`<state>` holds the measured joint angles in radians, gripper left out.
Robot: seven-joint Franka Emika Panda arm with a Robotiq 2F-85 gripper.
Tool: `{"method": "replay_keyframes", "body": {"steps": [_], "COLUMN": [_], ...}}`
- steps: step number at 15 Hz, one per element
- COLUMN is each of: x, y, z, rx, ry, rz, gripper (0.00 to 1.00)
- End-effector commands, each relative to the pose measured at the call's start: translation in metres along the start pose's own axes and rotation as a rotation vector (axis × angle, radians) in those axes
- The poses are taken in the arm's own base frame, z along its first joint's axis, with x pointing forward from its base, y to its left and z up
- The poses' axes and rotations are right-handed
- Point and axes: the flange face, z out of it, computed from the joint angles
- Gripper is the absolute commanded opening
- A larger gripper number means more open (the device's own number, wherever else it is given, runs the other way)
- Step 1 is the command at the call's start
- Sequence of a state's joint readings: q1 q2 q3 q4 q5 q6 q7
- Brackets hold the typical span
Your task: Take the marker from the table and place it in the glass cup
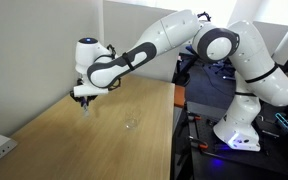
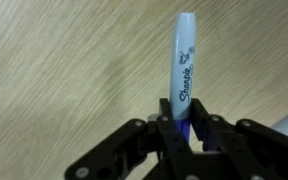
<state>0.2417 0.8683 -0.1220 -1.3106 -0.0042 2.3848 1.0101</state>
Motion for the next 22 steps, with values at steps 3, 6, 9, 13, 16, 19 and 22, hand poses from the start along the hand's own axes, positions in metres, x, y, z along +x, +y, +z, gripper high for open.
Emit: {"method": "replay_keyframes", "body": {"steps": [3,6,9,13,16,19,22], "x": [-0.02,-0.028,-0.035,-0.044,-0.052,-0.063,-0.075], "y": [0.023,0.033,0.045,0.06,0.068,0.074,0.077], "z": [-0.045,-0.062,-0.077,-0.095,-0.105,-0.113,-0.121], "rx": [0.009,0.014,0.027,0.041,0.034,0.028,0.039], "ry": [0.097,0.147,0.213,0.332,0.443,0.564,0.688], "rz": [-0.018,-0.025,-0.022,0.004,0.025,0.056,0.083], "gripper": [0.06,0.06,0.06,0.06,0.06,0.06,0.06]}}
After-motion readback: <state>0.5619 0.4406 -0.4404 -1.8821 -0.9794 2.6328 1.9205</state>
